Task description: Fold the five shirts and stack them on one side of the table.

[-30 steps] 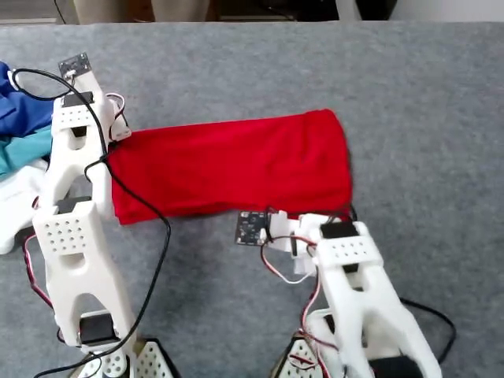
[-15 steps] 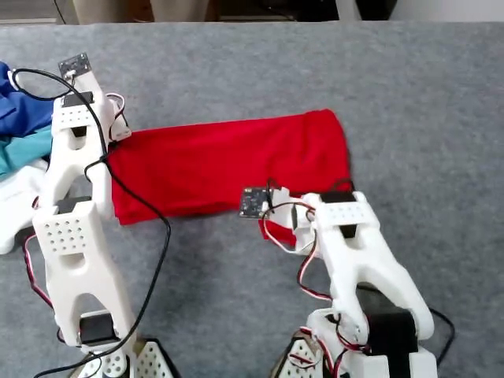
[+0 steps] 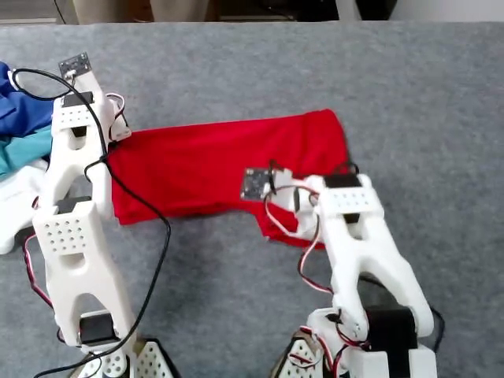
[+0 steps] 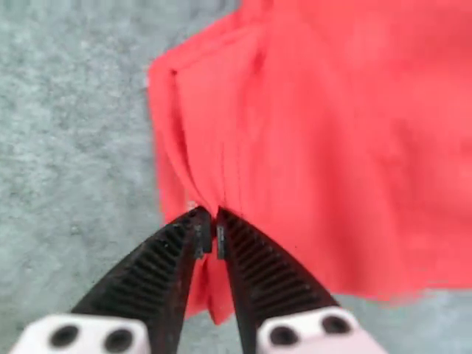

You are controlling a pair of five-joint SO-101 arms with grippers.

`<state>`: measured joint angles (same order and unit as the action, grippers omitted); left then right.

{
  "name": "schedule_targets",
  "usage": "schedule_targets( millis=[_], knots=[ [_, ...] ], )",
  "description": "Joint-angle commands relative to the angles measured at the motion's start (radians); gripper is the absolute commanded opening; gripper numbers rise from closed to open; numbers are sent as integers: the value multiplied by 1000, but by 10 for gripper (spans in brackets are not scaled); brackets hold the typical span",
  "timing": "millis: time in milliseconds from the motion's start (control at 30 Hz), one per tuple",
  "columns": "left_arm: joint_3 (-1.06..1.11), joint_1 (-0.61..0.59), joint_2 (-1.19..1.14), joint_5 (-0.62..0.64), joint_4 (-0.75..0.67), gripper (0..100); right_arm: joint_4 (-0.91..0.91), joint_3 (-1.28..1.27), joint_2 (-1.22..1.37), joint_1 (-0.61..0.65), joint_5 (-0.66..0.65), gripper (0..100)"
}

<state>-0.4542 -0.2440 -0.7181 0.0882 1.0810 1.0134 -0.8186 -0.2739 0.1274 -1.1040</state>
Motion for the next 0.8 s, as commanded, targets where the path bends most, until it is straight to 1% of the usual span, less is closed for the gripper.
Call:
schedule_targets(
  millis=[0, 167, 367, 567, 767],
  knots=[
    [-48, -9, 10, -6, 2, 20, 41, 148, 2, -16, 15, 9],
    [-48, -9, 10, -8, 2, 20, 83, 295, 38, -16, 14, 9],
    [-48, -9, 10, -8, 2, 20, 91, 522, 228, -27, 15, 9],
    [-48, -9, 10, -8, 2, 20, 187, 799, 415, -30, 12, 9],
    [-48, -9, 10, -8, 5, 20, 221, 952, 553, -30, -9, 9]
  ],
)
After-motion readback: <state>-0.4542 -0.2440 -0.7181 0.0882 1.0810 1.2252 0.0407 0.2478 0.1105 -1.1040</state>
